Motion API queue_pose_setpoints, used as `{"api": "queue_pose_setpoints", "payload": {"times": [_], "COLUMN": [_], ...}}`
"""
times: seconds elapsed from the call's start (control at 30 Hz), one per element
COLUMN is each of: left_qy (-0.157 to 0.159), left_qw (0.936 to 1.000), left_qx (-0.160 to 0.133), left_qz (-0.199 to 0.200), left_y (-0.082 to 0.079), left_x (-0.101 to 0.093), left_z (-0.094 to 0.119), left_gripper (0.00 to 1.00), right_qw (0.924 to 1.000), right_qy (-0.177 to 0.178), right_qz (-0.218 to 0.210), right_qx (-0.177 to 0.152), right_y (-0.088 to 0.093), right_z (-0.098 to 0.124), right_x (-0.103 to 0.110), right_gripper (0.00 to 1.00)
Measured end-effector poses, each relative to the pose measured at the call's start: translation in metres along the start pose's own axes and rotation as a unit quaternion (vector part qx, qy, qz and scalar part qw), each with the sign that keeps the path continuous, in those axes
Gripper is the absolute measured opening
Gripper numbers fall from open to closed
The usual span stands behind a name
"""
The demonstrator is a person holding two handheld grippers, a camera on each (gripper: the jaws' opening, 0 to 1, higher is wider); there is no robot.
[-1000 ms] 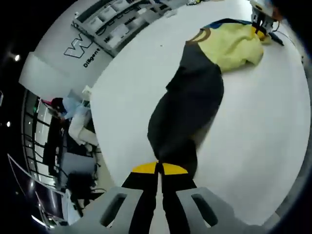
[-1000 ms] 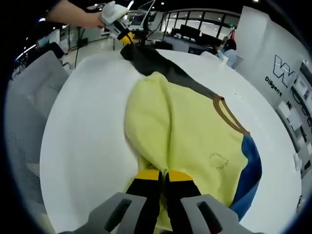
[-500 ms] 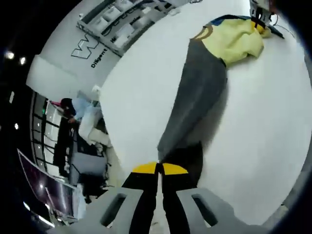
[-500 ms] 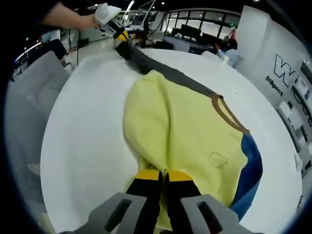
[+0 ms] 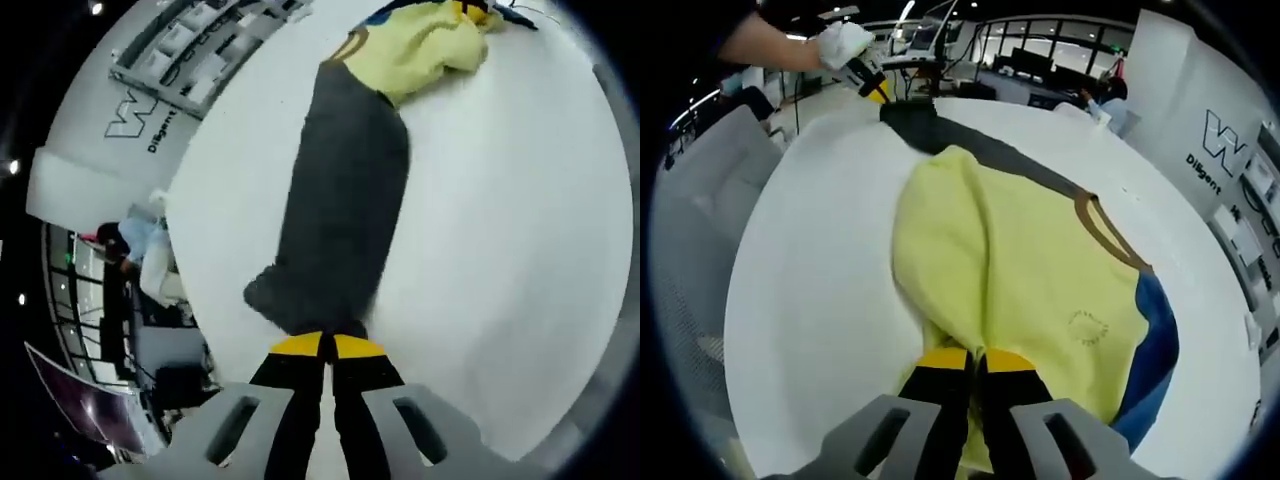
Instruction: Fold the garment on the visible template until the final outline fits inside the template.
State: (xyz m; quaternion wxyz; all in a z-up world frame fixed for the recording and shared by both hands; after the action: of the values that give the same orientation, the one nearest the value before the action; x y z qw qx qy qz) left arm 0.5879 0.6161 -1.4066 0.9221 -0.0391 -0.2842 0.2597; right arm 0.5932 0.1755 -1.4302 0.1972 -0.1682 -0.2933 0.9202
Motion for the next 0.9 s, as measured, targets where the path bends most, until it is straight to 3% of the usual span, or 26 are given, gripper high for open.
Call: {"api": "queue_pose_setpoints", "payload": {"times": [0.03,0.1,0.13,0.17,0.2,0.23,0.27,0.3,0.37,0.4,0.47,0.6,0.73,0.8,0.9], "left_qy": [-0.001,0.019,0.041,0.081,0.088,0.099,0.087,0.065,0.035,0.023,0.023,0.016,0.012,0.014,0.016], "left_qw": [1.0000,0.9974,0.9935,0.9837,0.9825,0.9803,0.9738,0.9664,0.9599,0.9576,0.9580,0.9597,0.9506,0.9379,0.9303], "left_qx": [0.002,-0.023,-0.046,-0.092,-0.092,-0.113,-0.142,-0.148,-0.113,-0.102,-0.083,-0.090,-0.122,-0.150,-0.175], "left_qz": [0.004,0.066,0.095,0.131,0.136,0.128,0.155,0.200,0.254,0.268,0.273,0.266,0.285,0.312,0.322], "left_y": [0.003,0.006,0.002,-0.010,-0.009,-0.014,-0.021,-0.018,0.011,0.016,0.023,0.014,-0.004,-0.018,-0.036], "left_x": [0.000,-0.007,-0.014,-0.027,-0.030,-0.033,-0.029,-0.018,-0.007,-0.006,-0.009,-0.013,-0.016,-0.018,-0.023], "left_z": [0.000,0.000,0.000,0.001,0.001,0.003,0.006,0.006,-0.002,0.003,0.007,0.022,0.035,0.040,0.048], "left_gripper": [0.05,0.05,0.04,0.05,0.07,0.11,0.18,0.22,0.20,0.18,0.21,0.22,0.26,0.31,0.40], "right_qw": [1.0000,1.0000,1.0000,1.0000,1.0000,1.0000,1.0000,1.0000,1.0000,1.0000,1.0000,0.9999,0.9997,0.9993,0.9980], "right_qy": [0.000,0.001,0.001,0.000,0.000,0.000,0.000,0.001,0.002,0.002,0.002,0.003,0.011,0.020,0.036], "right_qz": [-0.001,-0.005,-0.006,-0.006,-0.005,-0.005,-0.005,-0.005,-0.005,-0.008,-0.009,-0.015,-0.023,-0.025,-0.045], "right_qx": [0.000,-0.002,-0.002,-0.003,-0.002,-0.002,-0.001,0.000,0.001,0.001,0.001,0.005,-0.004,-0.017,-0.024], "right_y": [0.000,0.000,0.000,0.000,0.000,0.000,0.000,0.000,0.000,0.000,0.000,-0.001,-0.003,-0.005,0.001], "right_z": [0.000,0.000,0.000,0.000,0.000,0.000,0.000,0.000,0.000,0.000,0.000,0.001,0.009,0.017,0.032], "right_x": [0.000,0.000,0.000,0.000,0.000,0.000,0.000,0.000,0.000,0.000,0.000,0.000,0.001,-0.001,-0.005], "right_gripper": [0.00,0.00,0.00,0.00,0.00,0.00,0.00,0.00,0.00,0.00,0.00,0.00,0.01,0.05,0.08]}}
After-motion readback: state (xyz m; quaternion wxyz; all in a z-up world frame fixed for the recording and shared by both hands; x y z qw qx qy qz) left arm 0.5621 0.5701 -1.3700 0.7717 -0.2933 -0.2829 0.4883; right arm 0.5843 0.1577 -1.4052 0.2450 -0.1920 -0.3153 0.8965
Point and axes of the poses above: the point that each gripper's makers call its tool centre point, and the gripper's own axes: z roughly backward along the fingers, x roughly to its left, y roughly out of its underside, the point moved 2 cm from there along z, roughly backward along the fingers, and after that the axes turned 3 degrees about y, right-handed, at the moved point
